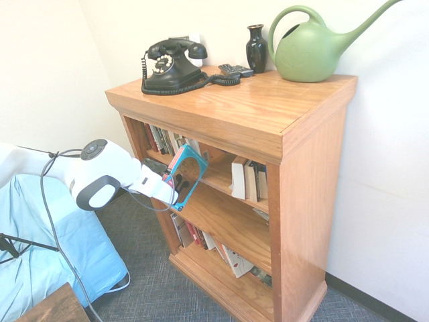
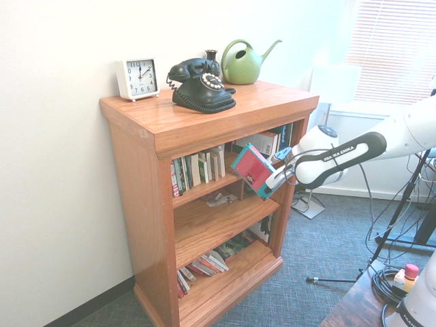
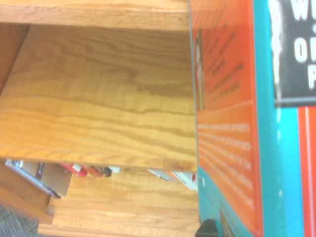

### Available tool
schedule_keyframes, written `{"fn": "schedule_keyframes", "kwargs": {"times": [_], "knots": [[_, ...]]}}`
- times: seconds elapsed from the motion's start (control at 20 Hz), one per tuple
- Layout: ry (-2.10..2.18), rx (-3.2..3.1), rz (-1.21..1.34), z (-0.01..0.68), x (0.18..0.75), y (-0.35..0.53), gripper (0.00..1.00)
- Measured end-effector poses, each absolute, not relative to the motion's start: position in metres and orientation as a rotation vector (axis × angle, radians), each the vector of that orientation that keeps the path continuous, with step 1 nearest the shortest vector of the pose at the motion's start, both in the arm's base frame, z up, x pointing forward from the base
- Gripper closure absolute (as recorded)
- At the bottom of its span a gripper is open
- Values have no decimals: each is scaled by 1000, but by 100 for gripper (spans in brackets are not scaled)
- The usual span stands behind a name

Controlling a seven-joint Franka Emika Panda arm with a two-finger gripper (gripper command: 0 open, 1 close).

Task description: Organize the shelf

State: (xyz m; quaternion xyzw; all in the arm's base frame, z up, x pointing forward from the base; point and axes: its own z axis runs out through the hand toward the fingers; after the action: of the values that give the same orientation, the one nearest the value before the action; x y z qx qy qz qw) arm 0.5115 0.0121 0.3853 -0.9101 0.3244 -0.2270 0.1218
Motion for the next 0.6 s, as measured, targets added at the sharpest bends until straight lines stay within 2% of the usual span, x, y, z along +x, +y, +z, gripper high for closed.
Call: {"fn": "schedule_keyframes", "kwargs": {"times": [0.35, 0.6], "knots": [[922, -2661, -695, 366, 537, 16, 100], [931, -2629, -697, 395, 553, 17, 100]]}}
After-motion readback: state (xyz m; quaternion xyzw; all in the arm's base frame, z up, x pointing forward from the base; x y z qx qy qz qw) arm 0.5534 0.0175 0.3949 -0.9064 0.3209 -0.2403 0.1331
